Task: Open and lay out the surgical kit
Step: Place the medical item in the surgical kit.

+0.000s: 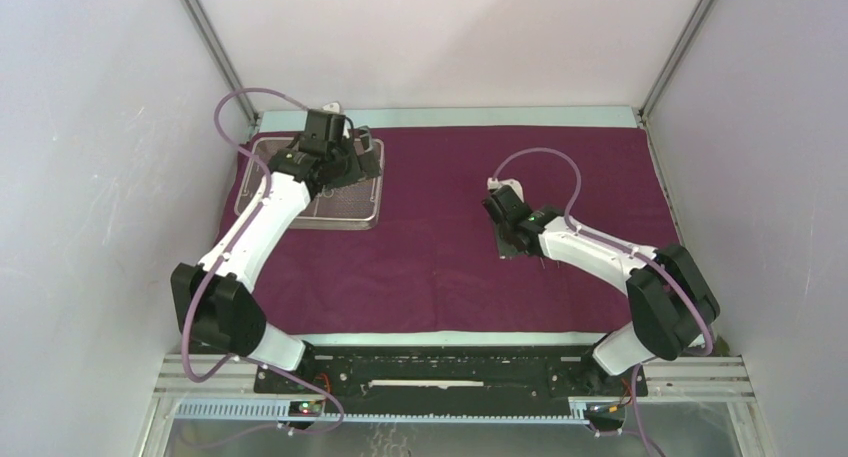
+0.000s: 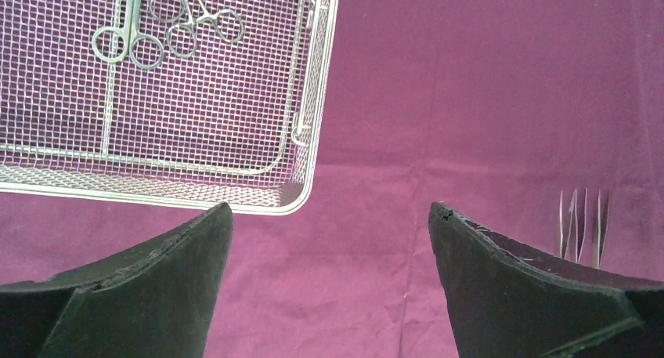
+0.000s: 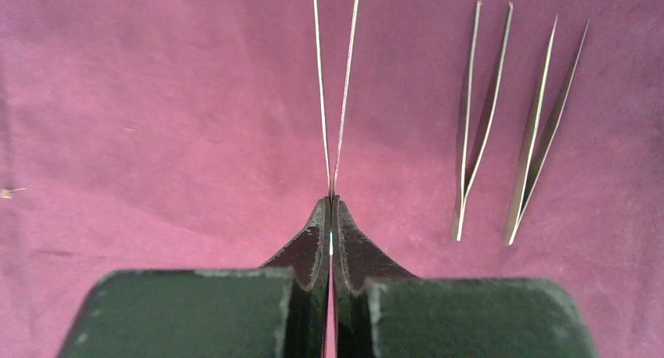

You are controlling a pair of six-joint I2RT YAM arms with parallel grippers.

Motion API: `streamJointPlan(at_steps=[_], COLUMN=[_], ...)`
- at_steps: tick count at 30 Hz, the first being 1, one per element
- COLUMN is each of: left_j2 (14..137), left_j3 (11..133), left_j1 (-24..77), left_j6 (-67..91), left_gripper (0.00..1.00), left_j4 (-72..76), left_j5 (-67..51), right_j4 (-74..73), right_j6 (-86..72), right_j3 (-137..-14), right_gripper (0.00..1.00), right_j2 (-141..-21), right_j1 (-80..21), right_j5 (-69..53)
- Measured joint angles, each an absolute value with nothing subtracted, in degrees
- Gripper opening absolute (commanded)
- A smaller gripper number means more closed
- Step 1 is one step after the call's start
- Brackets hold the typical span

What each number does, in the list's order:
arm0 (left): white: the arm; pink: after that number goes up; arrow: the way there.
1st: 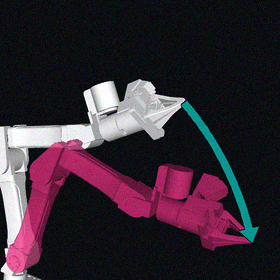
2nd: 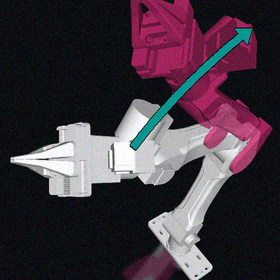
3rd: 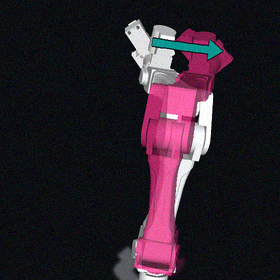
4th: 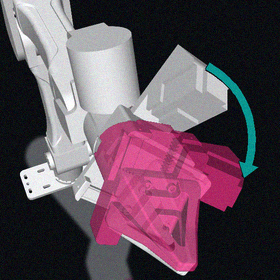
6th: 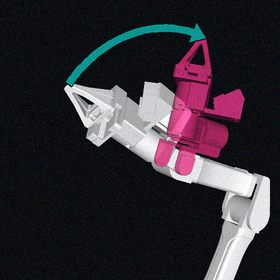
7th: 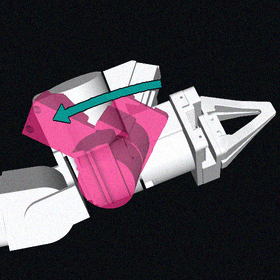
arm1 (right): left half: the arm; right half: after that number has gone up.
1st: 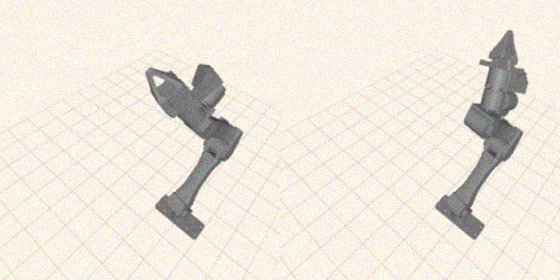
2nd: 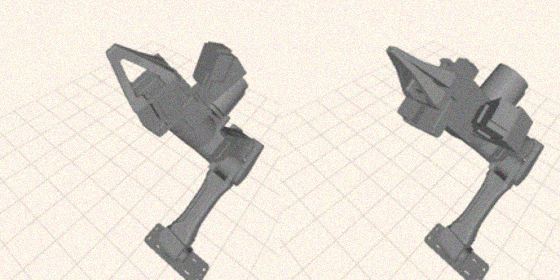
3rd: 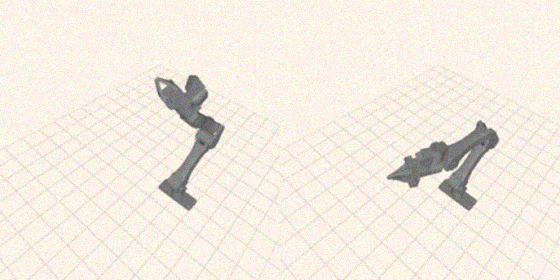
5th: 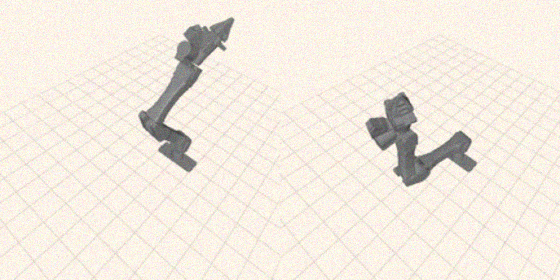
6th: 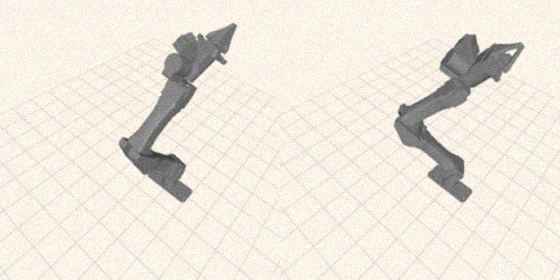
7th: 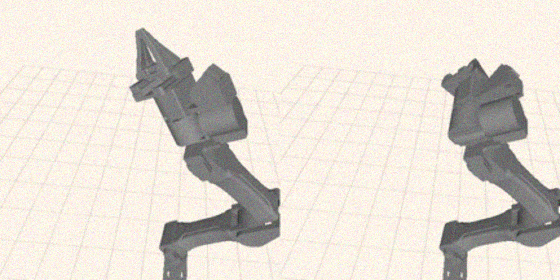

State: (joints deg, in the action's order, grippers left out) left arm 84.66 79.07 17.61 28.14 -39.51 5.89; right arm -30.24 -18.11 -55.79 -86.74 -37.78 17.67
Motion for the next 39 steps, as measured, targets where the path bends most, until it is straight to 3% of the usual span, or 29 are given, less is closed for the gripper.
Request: streamJointPlan(at_steps=[39], left_j2=[83.50], left_j3=[77.56], left_j1=[17.61], left_j6=[26.89], left_gripper=[1.00], left_j4=[-36.49], left_j5=[6.07], right_j4=[-29.17], right_j6=[-17.58], right_j3=[-51.00], right_gripper=[0.00], right_j2=[-87.35], right_j1=[-26.55], right_j5=[9.21])
